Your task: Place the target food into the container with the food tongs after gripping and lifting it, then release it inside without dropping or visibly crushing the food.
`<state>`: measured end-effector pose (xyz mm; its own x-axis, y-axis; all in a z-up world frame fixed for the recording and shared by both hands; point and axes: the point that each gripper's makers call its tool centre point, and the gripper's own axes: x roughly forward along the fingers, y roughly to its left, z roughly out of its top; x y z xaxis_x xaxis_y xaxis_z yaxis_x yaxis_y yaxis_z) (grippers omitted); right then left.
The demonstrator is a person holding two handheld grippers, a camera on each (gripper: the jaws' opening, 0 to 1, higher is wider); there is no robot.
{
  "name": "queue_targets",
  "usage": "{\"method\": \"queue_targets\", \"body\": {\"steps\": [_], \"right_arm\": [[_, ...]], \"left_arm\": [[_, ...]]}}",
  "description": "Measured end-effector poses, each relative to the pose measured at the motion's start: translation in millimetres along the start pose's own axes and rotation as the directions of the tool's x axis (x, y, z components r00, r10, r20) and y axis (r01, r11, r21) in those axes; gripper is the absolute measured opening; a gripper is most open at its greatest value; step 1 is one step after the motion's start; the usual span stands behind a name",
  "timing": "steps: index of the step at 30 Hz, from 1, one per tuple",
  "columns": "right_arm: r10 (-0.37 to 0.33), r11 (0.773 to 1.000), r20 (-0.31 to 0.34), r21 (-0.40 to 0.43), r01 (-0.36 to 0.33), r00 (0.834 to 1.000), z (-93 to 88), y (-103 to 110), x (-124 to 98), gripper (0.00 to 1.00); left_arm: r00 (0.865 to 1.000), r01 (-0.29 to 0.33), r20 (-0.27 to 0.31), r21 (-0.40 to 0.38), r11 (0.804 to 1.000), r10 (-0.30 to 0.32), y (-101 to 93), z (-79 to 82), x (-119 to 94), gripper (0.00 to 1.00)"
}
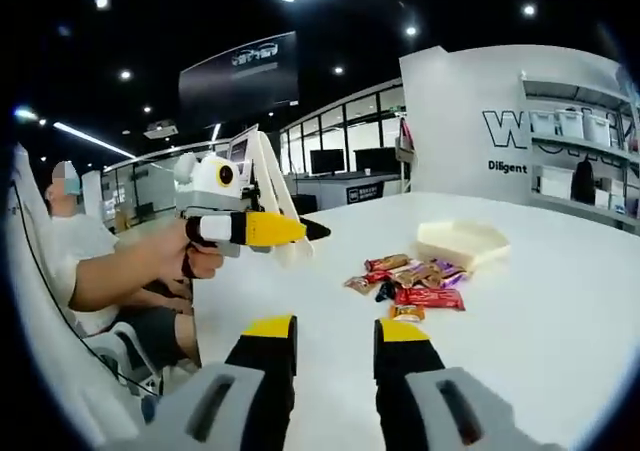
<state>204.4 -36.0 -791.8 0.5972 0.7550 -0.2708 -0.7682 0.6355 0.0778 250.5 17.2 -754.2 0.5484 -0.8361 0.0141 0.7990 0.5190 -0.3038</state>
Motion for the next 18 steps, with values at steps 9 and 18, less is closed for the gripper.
{"method": "queue_targets", "body": {"steps": [9,18], "right_arm": [[-0.029,0.999,0.023,0.041,0.028,0.999,-11.3,0,-13,0.2],[-0.04,0.997,0.032,0.072,0.038,0.999,-12.2,-6,-20,0.2]], "left_arm": [[1.0,-0.02,0.005,0.034,0.999,0.02,17.2,-14.8,29,0.24],[0.999,-0.039,-0.015,0.128,0.991,0.042,30.6,-21.7,64,0.25]]}}
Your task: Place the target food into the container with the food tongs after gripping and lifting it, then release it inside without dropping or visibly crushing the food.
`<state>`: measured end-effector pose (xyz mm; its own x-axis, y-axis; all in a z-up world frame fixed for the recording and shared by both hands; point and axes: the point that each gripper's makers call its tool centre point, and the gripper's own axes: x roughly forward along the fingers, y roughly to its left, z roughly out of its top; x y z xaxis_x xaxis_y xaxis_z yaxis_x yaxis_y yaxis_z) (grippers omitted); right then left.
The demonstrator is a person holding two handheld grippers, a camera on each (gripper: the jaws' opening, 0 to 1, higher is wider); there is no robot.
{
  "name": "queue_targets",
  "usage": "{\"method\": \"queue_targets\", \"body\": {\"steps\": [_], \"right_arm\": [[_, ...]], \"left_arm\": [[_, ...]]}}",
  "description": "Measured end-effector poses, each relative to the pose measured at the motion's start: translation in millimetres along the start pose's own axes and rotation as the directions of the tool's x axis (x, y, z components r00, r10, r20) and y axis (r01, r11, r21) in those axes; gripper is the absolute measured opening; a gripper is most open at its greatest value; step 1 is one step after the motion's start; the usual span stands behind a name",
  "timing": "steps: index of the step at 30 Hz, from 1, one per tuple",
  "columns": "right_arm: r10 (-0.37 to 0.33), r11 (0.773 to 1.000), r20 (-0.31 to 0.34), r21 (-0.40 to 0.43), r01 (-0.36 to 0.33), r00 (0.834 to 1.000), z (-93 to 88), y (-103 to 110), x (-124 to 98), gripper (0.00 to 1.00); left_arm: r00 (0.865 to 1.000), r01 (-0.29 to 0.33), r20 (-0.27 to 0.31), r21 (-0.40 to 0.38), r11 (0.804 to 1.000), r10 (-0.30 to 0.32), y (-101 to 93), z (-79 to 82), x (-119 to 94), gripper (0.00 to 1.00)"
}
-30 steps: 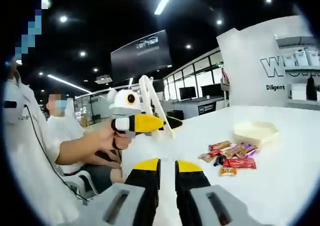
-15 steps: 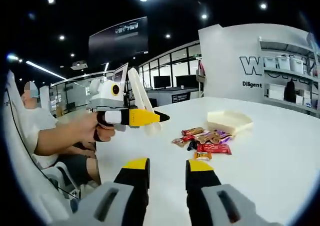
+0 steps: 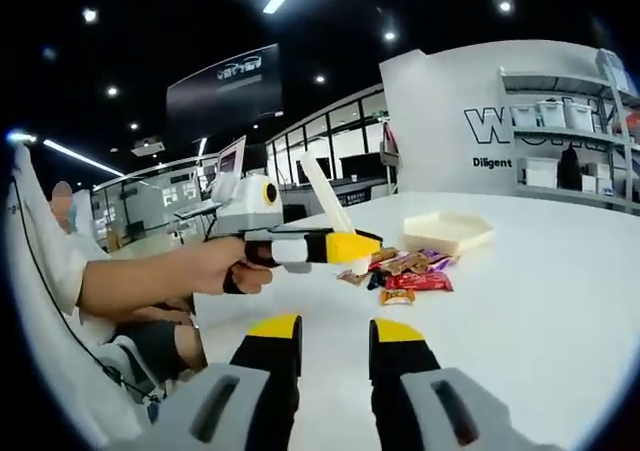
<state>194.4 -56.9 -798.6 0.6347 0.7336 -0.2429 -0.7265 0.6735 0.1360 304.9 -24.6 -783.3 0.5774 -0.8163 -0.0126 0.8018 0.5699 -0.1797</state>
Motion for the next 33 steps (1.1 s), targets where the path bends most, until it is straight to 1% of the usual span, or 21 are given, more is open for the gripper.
{"method": "queue_targets", "body": {"steps": [2,4,6,8,9,10,12,14,17,19,21,22,24,26,28,30,33], "right_arm": [[0.013,1.0,0.004,0.022,-0.013,1.0,1.9,1,-2,0.2],[0.013,1.0,-0.001,0.028,-0.013,1.0,1.8,0,-2,0.21],[-0.017,1.0,-0.026,0.01,0.017,1.0,-1.8,-7,-2,0.24],[-0.054,0.998,-0.05,0.011,0.054,0.997,-6.6,-16,-1,0.33],[-0.079,0.996,-0.059,0.025,0.081,0.995,-9.3,-22,-1,0.42],[-0.085,0.996,-0.054,0.028,0.087,0.995,-9.5,-24,-1,0.47],[-0.098,0.995,-0.053,0.024,0.1,0.994,-11.4,-27,-2,0.54],[-0.112,0.993,-0.062,0.017,0.113,0.992,-14.5,-31,-3,0.58],[-0.133,0.991,-0.049,0.008,0.133,0.99,-15.0,-35,-5,0.65],[-0.147,0.989,-0.046,0.011,0.148,0.988,-15.5,-38,-6,0.74],[-0.16,0.987,-0.027,0.019,0.16,0.987,-14.3,-41,-7,0.84],[-0.162,0.986,-0.018,0.023,0.163,0.987,-13.6,-40,-8,0.87],[-0.155,0.987,0.008,0.03,0.155,0.988,-11.1,-39,-12,0.89],[-0.163,0.986,0.011,0.045,0.162,0.987,-11.3,-41,-16,0.89],[-0.17,0.984,0.016,0.056,0.168,0.985,-12.0,-42,-20,0.89],[-0.18,0.982,0.019,0.067,0.178,0.984,-13.8,-44,-23,0.88],[-0.188,0.979,0.016,0.08,0.186,0.982,-17.9,-46,-26,0.88]], "left_arm": [[0.999,-0.027,-0.035,-0.035,0.999,0.025,7.1,-8.0,4,0.25],[0.999,-0.029,-0.032,-0.039,0.999,0.028,10.9,-10.4,7,0.25],[0.998,-0.042,-0.041,-0.05,0.998,0.04,14.2,-14.8,10,0.25],[0.998,-0.048,-0.054,-0.049,0.998,0.045,15.3,-18.3,14,0.25],[0.997,-0.053,-0.061,-0.041,0.998,0.05,16.0,-19.9,16,0.25],[0.997,-0.05,-0.064,-0.035,0.998,0.048,15.9,-20.5,17,0.25],[0.995,-0.057,-0.083,-0.027,0.998,0.054,21.2,-23.9,21,0.25],[0.995,-0.056,-0.087,-0.032,0.998,0.053,22.7,-25.7,23,0.25],[0.994,-0.054,-0.1,-0.026,0.998,0.051,23.4,-29.9,25,0.25],[0.992,-0.056,-0.11,-0.012,0.998,0.055,24.5,-32.8,26,0.25],[0.992,-0.052,-0.117,-0.027,0.998,0.049,26.7,-35.9,27,0.26],[0.992,-0.051,-0.119,-0.033,0.998,0.047,27.4,-37.1,27,0.26],[0.99,-0.063,-0.127,-0.011,0.998,0.061,30.4,-39.1,27,0.26],[0.991,-0.056,-0.124,-0.02,0.998,0.053,30.7,-39.3,28,0.26],[0.991,-0.056,-0.127,-0.032,0.998,0.052,35.1,-40.4,31,0.26],[0.99,-0.052,-0.129,-0.021,0.998,0.049,33.3,-41.8,32,0.26],[0.988,-0.061,-0.142,-0.019,0.998,0.058,37.6,-45.2,35,0.26]]}}
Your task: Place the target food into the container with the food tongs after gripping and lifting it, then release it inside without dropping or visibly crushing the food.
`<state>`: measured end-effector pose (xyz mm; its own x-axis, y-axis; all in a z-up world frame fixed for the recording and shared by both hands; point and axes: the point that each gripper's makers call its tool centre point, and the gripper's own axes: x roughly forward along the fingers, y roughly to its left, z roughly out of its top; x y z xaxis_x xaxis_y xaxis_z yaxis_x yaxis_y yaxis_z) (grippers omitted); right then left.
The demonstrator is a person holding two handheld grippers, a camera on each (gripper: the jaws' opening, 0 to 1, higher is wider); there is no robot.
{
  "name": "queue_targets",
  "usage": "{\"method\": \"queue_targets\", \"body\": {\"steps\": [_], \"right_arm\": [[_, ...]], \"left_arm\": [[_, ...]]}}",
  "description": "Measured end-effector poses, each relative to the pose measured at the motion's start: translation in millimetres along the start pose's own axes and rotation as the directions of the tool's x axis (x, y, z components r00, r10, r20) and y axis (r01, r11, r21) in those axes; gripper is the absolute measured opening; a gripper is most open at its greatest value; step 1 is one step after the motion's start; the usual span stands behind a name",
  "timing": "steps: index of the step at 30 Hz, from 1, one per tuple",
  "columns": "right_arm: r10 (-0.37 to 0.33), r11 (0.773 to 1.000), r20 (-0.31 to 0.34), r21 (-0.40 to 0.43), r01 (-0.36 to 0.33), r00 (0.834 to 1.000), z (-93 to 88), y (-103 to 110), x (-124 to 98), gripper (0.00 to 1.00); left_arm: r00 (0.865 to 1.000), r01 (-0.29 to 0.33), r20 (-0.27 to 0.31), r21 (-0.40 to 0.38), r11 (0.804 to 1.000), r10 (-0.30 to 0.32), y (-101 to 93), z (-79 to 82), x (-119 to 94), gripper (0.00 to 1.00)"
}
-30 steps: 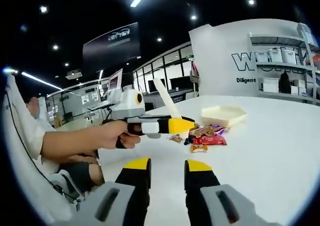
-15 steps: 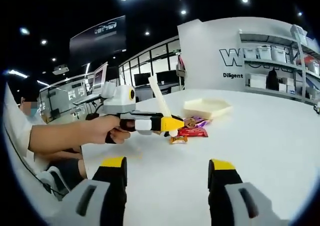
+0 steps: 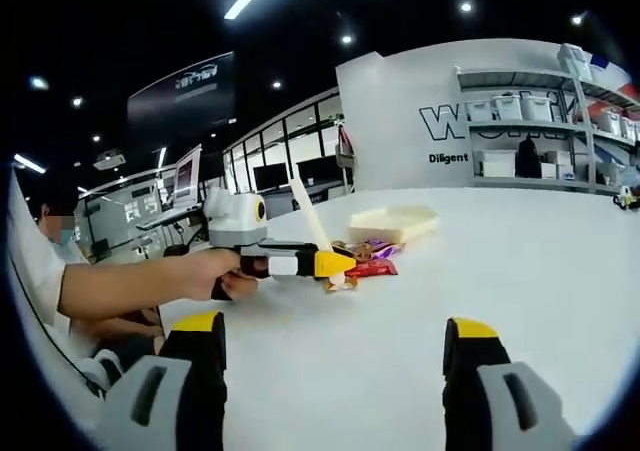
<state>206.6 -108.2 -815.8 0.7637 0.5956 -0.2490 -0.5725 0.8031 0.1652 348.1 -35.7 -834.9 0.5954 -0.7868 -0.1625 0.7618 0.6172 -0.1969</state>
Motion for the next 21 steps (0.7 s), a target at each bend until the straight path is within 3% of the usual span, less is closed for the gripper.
{"method": "queue_targets", "body": {"steps": [7,9,10,17,21], "right_arm": [[-0.004,0.998,0.032,0.064,0.002,0.999,1.9,-5,-7,0.86],[-0.006,0.998,0.035,0.07,0.004,0.999,2.1,-6,-8,0.85],[-0.007,0.997,0.035,0.071,0.005,0.999,2.2,-6,-9,0.85],[-0.008,0.997,0.031,0.073,0.006,0.999,0.5,-5,-10,0.83],[-0.008,0.997,0.021,0.071,0.007,1.0,-2.9,-4,-9,0.82]], "left_arm": [[1.0,-0.006,-0.008,0.002,1.0,0.006,3.3,-2.3,4,0.26],[0.998,-0.014,-0.053,0.013,1.0,0.015,4.5,-10.7,5,0.26],[1.0,-0.002,-0.021,0.047,0.999,0.003,2.3,-5.0,7,0.26],[0.999,-0.009,-0.05,0.003,1.0,0.009,-2.5,-9.7,3,0.24],[0.998,-0.022,-0.06,0.028,0.999,0.024,-1.4,-10.7,3,0.2]]}}
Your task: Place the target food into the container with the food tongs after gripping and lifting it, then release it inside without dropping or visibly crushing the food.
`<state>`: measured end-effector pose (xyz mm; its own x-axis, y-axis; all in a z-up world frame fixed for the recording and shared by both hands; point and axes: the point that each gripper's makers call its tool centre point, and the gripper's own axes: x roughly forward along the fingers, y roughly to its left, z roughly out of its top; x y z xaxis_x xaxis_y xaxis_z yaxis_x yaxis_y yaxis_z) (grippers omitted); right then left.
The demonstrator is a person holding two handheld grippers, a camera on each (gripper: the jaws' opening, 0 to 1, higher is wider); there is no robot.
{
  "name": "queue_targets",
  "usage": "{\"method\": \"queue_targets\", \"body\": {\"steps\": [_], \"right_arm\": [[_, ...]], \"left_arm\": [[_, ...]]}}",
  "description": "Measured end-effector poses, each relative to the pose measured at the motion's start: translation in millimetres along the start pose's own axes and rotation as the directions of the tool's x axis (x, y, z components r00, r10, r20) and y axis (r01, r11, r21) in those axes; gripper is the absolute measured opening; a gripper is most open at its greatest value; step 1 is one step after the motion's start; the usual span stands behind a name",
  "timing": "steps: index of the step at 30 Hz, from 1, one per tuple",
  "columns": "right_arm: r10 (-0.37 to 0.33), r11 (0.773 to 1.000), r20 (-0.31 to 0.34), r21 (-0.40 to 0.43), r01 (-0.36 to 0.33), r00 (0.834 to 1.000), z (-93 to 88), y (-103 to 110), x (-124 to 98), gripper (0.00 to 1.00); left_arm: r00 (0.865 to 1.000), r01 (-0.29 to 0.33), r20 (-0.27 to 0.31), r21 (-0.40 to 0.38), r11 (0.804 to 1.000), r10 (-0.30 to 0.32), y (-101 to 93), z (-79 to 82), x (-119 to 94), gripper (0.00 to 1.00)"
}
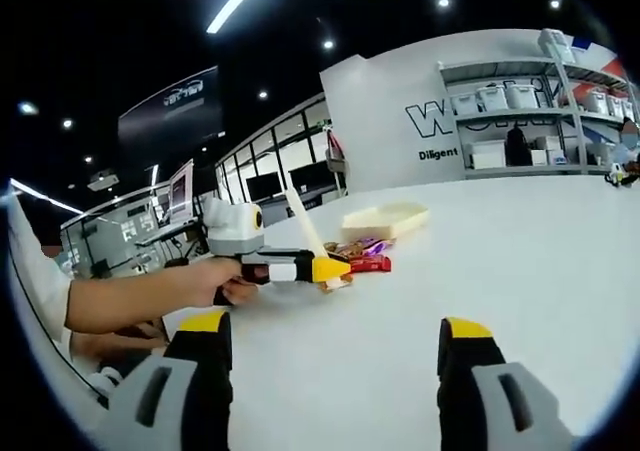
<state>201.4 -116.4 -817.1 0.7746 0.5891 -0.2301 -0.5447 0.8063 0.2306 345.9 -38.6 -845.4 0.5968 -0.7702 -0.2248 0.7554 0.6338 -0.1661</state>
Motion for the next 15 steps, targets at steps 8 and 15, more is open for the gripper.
{"method": "queue_targets", "body": {"steps": [8,15], "right_arm": [[-0.009,1.0,-0.029,-0.028,0.008,1.0,-7.9,1,1,0.81],[-0.016,1.0,-0.02,-0.008,0.016,1.0,-6.9,-2,-3,0.81]], "left_arm": [[1.0,-0.014,-0.002,-0.018,1.0,0.014,0.3,-0.3,-1,0.18],[0.998,0.041,0.055,-0.191,0.981,-0.031,-4.5,17.6,-6,0.18]]}}
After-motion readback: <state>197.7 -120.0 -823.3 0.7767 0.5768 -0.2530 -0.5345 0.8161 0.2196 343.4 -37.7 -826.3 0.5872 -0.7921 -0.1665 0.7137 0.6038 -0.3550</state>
